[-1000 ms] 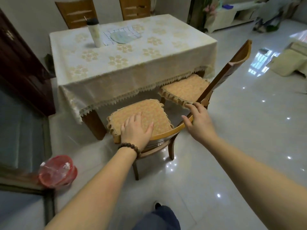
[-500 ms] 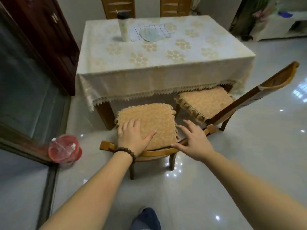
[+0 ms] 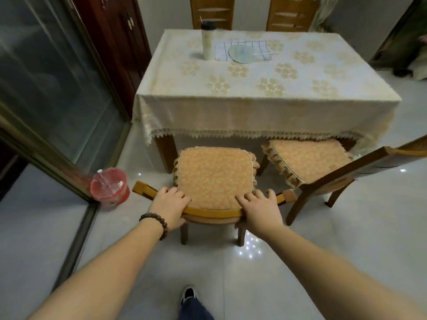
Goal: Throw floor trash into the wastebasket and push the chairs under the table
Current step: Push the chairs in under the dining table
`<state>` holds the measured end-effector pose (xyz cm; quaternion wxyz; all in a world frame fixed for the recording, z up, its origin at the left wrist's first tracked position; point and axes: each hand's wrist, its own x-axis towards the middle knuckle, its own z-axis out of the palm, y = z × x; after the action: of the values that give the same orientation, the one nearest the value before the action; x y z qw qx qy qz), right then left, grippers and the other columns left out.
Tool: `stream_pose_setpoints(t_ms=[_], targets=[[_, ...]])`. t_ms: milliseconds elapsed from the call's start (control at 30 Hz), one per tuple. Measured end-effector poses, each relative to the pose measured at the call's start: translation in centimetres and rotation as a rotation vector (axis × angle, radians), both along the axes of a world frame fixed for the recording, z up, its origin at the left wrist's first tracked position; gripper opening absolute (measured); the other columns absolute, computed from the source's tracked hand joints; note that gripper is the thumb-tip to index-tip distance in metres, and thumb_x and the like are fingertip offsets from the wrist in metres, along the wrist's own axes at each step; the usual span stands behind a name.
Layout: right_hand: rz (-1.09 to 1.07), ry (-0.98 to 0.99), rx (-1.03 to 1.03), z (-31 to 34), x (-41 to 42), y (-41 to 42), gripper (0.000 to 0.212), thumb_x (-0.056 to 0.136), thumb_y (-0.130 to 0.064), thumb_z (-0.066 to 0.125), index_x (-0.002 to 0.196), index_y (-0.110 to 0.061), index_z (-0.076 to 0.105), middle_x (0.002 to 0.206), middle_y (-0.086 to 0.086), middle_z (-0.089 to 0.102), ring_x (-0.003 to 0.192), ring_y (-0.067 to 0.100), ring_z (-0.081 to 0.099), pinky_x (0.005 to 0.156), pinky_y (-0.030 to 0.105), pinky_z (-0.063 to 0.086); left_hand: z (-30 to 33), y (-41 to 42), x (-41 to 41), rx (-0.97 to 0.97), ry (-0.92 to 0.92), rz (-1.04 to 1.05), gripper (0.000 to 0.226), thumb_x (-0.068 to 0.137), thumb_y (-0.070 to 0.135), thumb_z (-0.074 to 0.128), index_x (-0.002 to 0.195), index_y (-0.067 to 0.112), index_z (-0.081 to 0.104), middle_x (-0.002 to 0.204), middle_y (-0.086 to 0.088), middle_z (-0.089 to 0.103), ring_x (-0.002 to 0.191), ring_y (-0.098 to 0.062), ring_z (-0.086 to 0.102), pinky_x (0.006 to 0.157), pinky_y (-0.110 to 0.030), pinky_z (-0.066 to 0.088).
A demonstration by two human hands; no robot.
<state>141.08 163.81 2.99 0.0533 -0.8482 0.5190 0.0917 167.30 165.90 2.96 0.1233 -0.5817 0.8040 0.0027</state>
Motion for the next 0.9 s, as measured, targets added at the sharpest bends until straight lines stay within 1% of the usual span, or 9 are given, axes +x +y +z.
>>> stream_pose_setpoints(t_ms=[100, 133, 200, 267, 367, 433, 533, 733, 900], targets=[[-0.01, -0.022, -0.059, 0.0, 0.2, 0.0, 0.033, 0.082, -0.044, 0.059, 0.111, -0.029, 0.051, 0.117, -0.001, 0.062, 0.113, 0.027, 0.05, 0.098, 0.049, 0.027, 0.2, -0.4, -0.1, -0.028, -0.021, -0.008, 0.035, 0.084, 0.053, 0.054, 0.11, 0.03, 0.055, 0.111, 0.005, 0.061, 0.106, -0.019, 0.053, 0.086, -0.035, 0.037], [-0.015, -0.028, -0.066, 0.0, 0.2, -0.1, 0.028, 0.083, -0.041, 0.058, 0.108, -0.028, 0.053, 0.115, -0.001, 0.063, 0.111, 0.026, 0.051, 0.097, 0.047, 0.028, 0.4, -0.6, -0.1, -0.023, -0.034, -0.036, 0.031, 0.086, 0.051, 0.052, 0.106, 0.029, 0.057, 0.107, 0.004, 0.062, 0.102, -0.02, 0.055, 0.083, -0.034, 0.039], [-0.012, -0.029, -0.073, -0.1, 0.0, -0.2, 0.026, 0.083, -0.041, 0.057, 0.104, -0.027, 0.055, 0.11, 0.0, 0.064, 0.105, 0.026, 0.054, 0.091, 0.044, 0.032, 0.6, -1.3, 0.2, 0.002, -0.062, -0.103, 0.027, 0.088, 0.05, 0.05, 0.1, 0.027, 0.058, 0.099, 0.002, 0.064, 0.094, -0.021, 0.059, 0.077, -0.033, 0.043], [-0.003, -0.025, -0.091, -0.3, 0.0, -0.5, 0.024, 0.082, -0.044, 0.056, 0.098, -0.025, 0.056, 0.097, -0.002, 0.066, 0.093, 0.024, 0.054, 0.083, 0.04, 0.031, 0.6, -1.9, 0.6, 0.028, -0.077, -0.145, 0.026, 0.089, 0.049, 0.049, 0.097, 0.026, 0.057, 0.095, 0.001, 0.064, 0.087, -0.021, 0.061, 0.072, -0.031, 0.045], [-0.016, -0.033, -0.112, -0.3, 0.6, -1.5, 0.021, 0.081, -0.044, 0.059, 0.091, -0.026, 0.059, 0.086, -0.005, 0.065, 0.084, 0.022, 0.053, 0.08, 0.039, 0.03, 0.7, -3.1, 1.5, 0.032, -0.083, -0.17, 0.028, 0.09, 0.05, 0.048, 0.097, 0.024, 0.055, 0.094, 0.001, 0.064, 0.084, -0.021, 0.062, 0.068, -0.032, 0.046], [-0.019, -0.036, -0.121, 0.0, 1.4, -2.4, 0.019, 0.08, -0.044, 0.06, 0.087, -0.026, 0.058, 0.084, -0.006, 0.065, 0.082, 0.021, 0.054, 0.08, 0.039, 0.03, 1.0, -4.4, 2.4, 0.014, -0.086, -0.187, 0.027, 0.09, 0.048, 0.048, 0.099, 0.024, 0.055, 0.094, 0.001, 0.064, 0.086, -0.021, 0.062, 0.068, -0.032, 0.047], [-0.027, -0.004, -0.15, 0.4, 2.7, -4.0, 0.021, 0.078, -0.044, 0.062, 0.087, -0.026, 0.058, 0.083, -0.007, 0.064, 0.082, 0.021, 0.054, 0.078, 0.039, 0.029, 1.7, -6.7, 3.9, -0.016, -0.083, -0.213, 0.028, 0.09, 0.049, 0.048, 0.1, 0.024, 0.056, 0.094, 0.002, 0.064, 0.085, -0.021, 0.063, 0.069, -0.032, 0.048], [-0.064, 0.005, -0.174, 0.5, 5.4, -6.3, 0.023, 0.07, -0.043, 0.071, 0.077, -0.025, 0.059, 0.073, -0.007, 0.064, 0.073, 0.021, 0.054, 0.073, 0.038, 0.032, 2.0, -10.1, 6.4, -0.019, -0.088, -0.227, 0.032, 0.089, 0.054, 0.047, 0.098, 0.025, 0.057, 0.087, 0.002, 0.064, 0.08, -0.021, 0.062, 0.068, -0.031, 0.048], [-0.068, -0.008, -0.186, 0.6, 6.4, -8.8, 0.022, 0.071, -0.04, 0.071, 0.077, -0.023, 0.06, 0.073, -0.006, 0.064, 0.074, 0.022, 0.054, 0.074, 0.039, 0.032, 2.0, -12.8, 7.2, -0.019, -0.115, -0.227, 0.032, 0.089, 0.053, 0.048, 0.094, 0.023, 0.056, 0.085, 0.001, 0.064, 0.08, -0.022, 0.062, 0.069, -0.033, 0.049]])
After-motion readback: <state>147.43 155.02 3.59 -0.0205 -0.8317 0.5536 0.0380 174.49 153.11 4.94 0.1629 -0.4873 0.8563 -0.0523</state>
